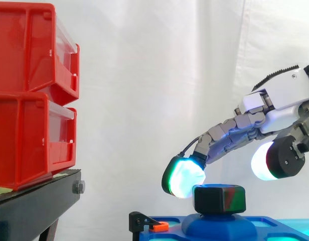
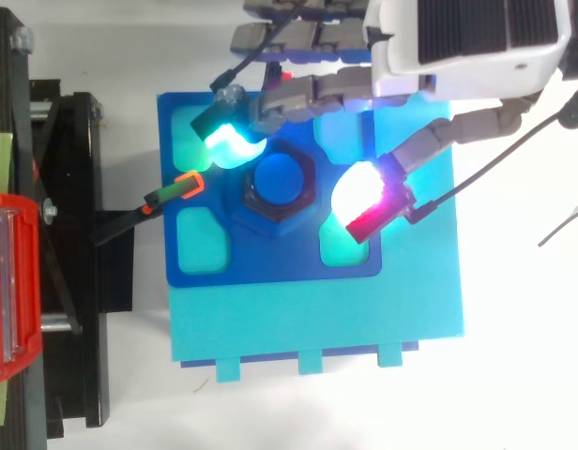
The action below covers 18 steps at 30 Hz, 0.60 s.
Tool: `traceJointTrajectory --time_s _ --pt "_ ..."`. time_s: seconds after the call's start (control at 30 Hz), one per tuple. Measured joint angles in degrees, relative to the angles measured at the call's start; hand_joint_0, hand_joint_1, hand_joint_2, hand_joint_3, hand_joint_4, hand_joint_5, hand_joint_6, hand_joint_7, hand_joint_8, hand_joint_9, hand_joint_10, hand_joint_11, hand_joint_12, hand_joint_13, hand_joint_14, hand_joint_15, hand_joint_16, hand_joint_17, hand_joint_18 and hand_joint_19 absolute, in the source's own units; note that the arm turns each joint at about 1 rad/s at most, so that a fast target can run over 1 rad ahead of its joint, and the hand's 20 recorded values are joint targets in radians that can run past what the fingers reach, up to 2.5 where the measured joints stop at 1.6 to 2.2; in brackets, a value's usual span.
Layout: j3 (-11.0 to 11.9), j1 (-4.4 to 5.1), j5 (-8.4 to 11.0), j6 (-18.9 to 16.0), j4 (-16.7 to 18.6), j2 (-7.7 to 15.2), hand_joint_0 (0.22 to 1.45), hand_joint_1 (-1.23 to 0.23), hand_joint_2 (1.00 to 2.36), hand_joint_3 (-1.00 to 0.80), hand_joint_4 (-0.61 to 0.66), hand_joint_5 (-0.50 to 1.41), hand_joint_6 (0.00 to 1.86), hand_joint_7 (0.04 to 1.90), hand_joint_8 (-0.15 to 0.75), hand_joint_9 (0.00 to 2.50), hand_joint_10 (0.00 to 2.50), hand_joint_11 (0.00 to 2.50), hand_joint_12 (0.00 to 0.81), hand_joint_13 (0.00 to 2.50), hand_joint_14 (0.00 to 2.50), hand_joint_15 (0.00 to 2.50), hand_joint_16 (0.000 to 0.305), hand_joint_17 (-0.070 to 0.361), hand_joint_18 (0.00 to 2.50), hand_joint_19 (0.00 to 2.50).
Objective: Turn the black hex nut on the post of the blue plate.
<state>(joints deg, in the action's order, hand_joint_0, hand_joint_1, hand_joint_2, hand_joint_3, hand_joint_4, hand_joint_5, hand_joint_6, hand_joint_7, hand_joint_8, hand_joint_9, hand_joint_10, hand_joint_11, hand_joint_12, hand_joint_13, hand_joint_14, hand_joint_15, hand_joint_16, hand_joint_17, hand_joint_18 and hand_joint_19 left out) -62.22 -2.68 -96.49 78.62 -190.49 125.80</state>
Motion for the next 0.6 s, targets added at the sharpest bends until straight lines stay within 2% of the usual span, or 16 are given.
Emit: traceJointTrajectory --time_s 0.2,0.3,0.43,0.6 --pt "0.0 -1.59 -2.2 0.4 0.5 0.0 0.48 -0.37 1.0 -0.5 0.13 -0.22 0.5 0.69 0.194 0.16 0.0 0.0 0.336 0.19 0.0 0.0 0.059 0.134 0.0 0.08" --pt "0.2 -1.99 -2.87 0.5 1.0 0.0 0.48 -0.37 1.0 -0.5 0.13 -0.22 0.5 0.69 0.194 0.16 0.0 0.0 0.338 0.19 0.0 0.0 0.059 0.134 0.0 0.08" --pt "0.8 -2.18 -3.19 0.4 1.4 0.0 0.48 -0.37 1.0 -0.5 0.13 -0.22 0.5 0.69 0.194 0.16 0.0 0.0 0.337 0.19 0.0 0.0 0.059 0.133 0.0 0.08" --pt "2.0 -1.95 -3.21 0.4 1.6 0.0 0.48 -0.37 1.0 -0.5 0.13 -0.22 0.5 0.69 0.194 0.16 0.0 0.0 0.337 0.19 0.0 0.0 0.059 0.133 0.0 0.08"
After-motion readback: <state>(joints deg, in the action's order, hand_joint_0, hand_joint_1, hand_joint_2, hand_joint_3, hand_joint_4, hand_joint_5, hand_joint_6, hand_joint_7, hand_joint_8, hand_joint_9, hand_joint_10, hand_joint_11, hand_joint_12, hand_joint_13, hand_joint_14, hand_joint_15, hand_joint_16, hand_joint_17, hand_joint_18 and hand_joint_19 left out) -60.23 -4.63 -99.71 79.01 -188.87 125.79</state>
